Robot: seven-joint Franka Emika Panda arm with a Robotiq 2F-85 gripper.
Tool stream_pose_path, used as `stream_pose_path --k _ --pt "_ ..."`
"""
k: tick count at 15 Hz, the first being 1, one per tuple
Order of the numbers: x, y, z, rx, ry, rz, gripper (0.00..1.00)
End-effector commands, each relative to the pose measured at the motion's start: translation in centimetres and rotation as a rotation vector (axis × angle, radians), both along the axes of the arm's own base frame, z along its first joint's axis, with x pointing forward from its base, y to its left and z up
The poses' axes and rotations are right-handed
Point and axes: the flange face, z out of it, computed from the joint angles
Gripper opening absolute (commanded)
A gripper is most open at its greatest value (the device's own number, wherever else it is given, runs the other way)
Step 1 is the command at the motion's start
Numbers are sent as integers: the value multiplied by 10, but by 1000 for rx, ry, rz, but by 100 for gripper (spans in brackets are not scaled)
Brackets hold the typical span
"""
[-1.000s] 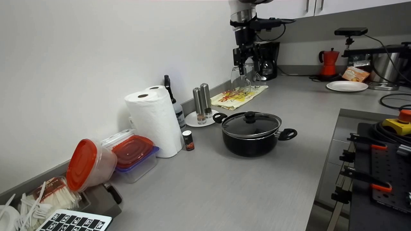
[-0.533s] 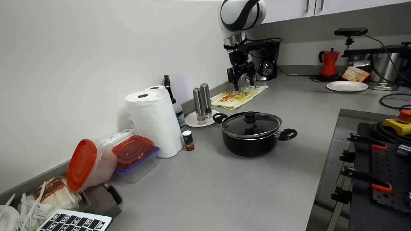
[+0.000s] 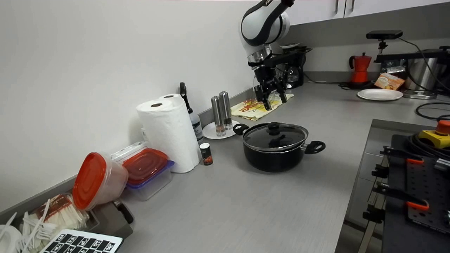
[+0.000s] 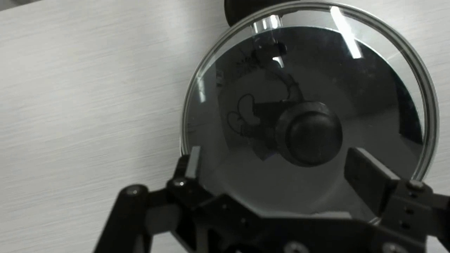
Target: Remove the lid from the pot
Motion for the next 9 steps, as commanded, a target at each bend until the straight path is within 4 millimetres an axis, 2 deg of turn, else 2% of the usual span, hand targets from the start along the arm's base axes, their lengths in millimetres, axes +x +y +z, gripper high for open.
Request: stream_pose_path --k 1,6,9 --pt "-11 14 -11 30 30 -10 100" --pt "-1 42 -11 108 -54 -47 100" --pt "3 48 -15 117 -82 -53 100"
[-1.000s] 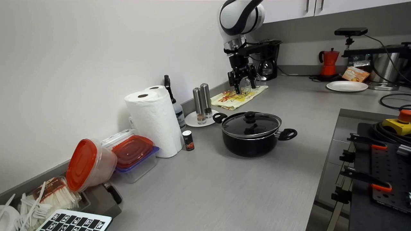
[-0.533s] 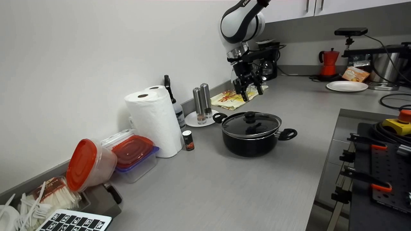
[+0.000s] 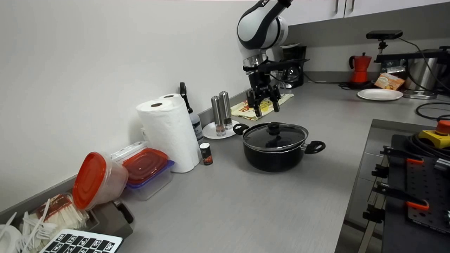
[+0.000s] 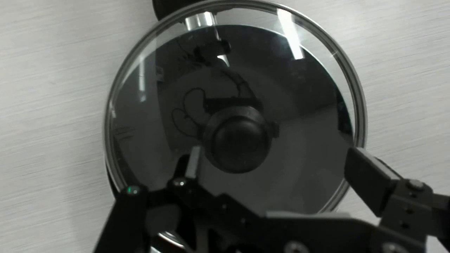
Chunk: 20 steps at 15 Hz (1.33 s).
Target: Remove the lid from the pot
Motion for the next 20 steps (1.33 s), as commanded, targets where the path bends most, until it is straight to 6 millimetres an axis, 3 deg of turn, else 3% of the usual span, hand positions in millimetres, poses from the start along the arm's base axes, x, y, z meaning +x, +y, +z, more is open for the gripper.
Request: stream_pose_path --k 1,10,17,18,20 --pt "2 7 -4 7 -32 -30 100" --pt "0 -11 -32 -32 -1 -65 100" --pt "0 -8 -44 -34 25 -68 100" --pt "0 -8 -44 -33 25 -62 82" --pt "0 -8 -44 -33 26 -62 67"
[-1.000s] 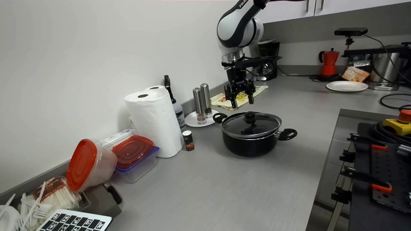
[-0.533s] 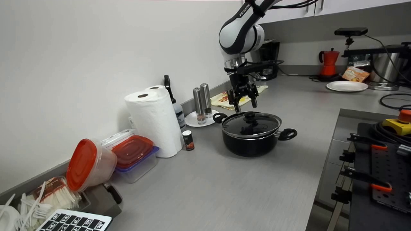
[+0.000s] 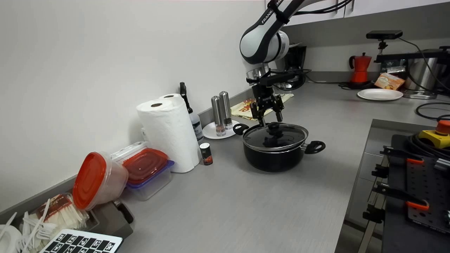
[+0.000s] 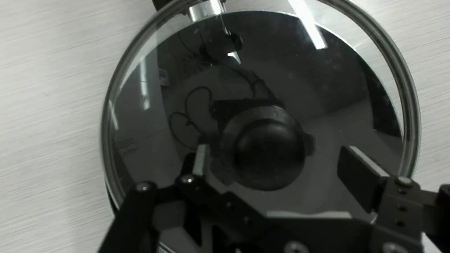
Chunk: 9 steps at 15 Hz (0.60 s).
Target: Remove the lid from the pot
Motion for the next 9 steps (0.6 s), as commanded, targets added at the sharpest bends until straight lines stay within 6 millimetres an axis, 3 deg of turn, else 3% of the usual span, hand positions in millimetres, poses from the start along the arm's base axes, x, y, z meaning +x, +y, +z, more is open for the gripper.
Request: stream_pose_path --k 1,5,9 --pt "3 3 -1 -7 -4 -7 60" --pt "3 1 -1 -8 -1 -10 28" --pt "4 4 9 -2 -5 -6 25"
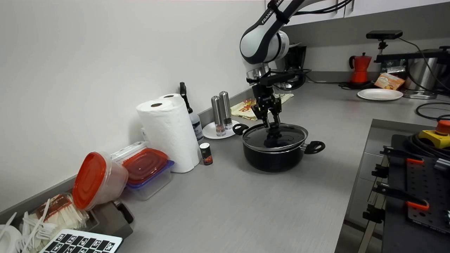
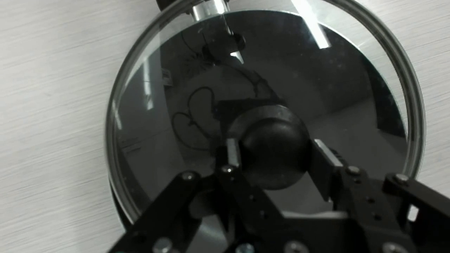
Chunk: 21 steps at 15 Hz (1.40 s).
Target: Remove the lid from the pot
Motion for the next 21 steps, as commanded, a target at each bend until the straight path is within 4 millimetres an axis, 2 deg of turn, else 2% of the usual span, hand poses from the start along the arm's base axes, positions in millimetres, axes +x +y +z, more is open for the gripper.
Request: stream_pose_path --k 1,3,6,9,11,13,16,18,21 --pt "5 7 17 6 -12 2 25" --pt "10 11 35 2 -46 10 25" --pt "18 28 75 -9 -124 47 25" --pt "24 60 115 -20 -205 103 25" --pt "22 91 131 -29 -237 162 25" --pt "17 130 138 -40 -255 236 25" --pt "4 193 136 -49 -262 356 25" --pt "-5 234 128 -53 -255 422 25" --pt "-19 283 108 -42 -231 498 25"
